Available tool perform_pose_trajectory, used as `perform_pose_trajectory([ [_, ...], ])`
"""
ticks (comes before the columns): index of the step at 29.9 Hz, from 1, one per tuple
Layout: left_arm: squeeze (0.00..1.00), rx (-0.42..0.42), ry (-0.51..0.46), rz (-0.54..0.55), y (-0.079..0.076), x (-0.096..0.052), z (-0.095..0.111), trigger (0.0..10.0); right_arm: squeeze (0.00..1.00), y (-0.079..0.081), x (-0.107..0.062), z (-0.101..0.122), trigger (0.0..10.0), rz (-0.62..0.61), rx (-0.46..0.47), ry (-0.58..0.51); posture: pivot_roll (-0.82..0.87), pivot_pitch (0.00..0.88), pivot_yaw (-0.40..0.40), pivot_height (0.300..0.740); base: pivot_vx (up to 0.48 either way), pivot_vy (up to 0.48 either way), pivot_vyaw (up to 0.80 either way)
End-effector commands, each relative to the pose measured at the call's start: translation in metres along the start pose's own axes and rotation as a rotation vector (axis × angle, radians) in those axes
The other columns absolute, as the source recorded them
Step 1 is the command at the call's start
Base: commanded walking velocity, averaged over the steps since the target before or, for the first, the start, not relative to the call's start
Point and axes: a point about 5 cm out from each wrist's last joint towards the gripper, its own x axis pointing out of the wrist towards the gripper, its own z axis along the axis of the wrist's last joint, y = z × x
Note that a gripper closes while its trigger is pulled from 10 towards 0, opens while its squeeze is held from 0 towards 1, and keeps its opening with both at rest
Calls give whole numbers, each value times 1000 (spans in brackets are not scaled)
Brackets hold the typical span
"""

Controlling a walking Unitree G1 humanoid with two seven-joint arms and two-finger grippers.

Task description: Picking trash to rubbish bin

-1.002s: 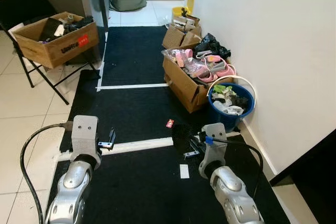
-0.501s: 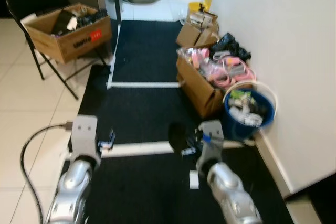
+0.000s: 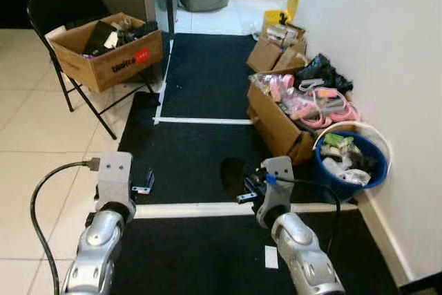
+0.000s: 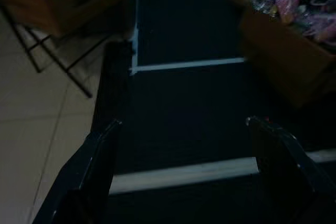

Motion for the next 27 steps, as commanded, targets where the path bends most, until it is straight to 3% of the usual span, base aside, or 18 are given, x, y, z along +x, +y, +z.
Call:
perform_pose_trajectory([
  [1, 0, 14, 29, 17, 5, -3, -7, 10000, 0, 2, 0, -2, 10000, -3, 19, -3, -47, 105, -19, 740, 285, 0, 0],
  [27, 0, 13, 34, 11, 3, -1, -7, 10000, 0, 4, -1, -4, 10000, 3, 9, 2, -47, 107, -23, 740, 282, 0, 0],
])
